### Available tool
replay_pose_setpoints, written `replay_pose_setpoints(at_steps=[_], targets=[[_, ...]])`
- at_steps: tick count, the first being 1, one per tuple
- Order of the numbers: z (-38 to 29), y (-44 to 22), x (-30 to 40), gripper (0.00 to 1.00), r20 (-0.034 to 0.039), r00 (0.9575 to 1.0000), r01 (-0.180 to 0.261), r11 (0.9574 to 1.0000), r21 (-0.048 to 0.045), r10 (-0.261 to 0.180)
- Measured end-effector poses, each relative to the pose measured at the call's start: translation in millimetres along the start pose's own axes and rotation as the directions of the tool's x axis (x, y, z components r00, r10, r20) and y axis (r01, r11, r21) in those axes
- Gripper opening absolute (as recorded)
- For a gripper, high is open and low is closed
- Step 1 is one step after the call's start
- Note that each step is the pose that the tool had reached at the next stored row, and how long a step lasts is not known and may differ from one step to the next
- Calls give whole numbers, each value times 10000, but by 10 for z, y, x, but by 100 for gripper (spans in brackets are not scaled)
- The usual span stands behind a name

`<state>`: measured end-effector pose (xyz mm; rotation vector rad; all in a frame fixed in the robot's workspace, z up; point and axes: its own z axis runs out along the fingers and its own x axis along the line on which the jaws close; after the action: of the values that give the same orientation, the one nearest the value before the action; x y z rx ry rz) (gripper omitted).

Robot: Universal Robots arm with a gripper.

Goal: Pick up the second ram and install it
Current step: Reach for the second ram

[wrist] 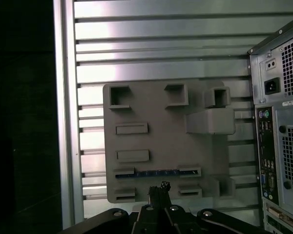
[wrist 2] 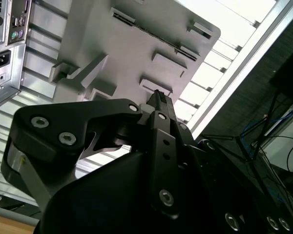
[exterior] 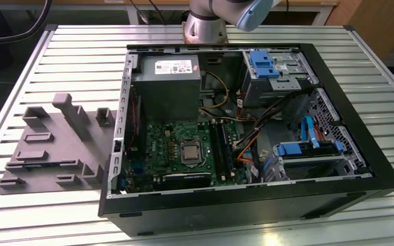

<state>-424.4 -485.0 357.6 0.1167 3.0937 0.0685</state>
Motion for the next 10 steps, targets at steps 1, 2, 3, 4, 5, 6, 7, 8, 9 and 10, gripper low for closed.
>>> replay_pose_setpoints(at_steps=[1, 2, 3, 4, 5, 6, 7, 8, 9, 10], targets=[[4, -2, 0, 11, 0, 10000, 0, 10000, 0, 0], [10, -3, 0, 11, 1, 10000, 0, 10000, 0, 0], [16, -4, 0, 11, 1, 10000, 0, 10000, -1, 0], [21, -5, 0, 11, 0, 10000, 0, 10000, 0, 0], [27, -6, 1, 11, 1, 10000, 0, 10000, -1, 0], [33, -7, 1, 11, 1, 10000, 0, 10000, 0, 0], [38, -8, 1, 11, 1, 10000, 0, 10000, -1, 0], [43, -9, 1, 11, 1, 10000, 0, 10000, -1, 0], [47, -9, 2, 11, 1, 10000, 0, 10000, 0, 0], [52, -9, 2, 11, 1, 10000, 0, 10000, 0, 0]])
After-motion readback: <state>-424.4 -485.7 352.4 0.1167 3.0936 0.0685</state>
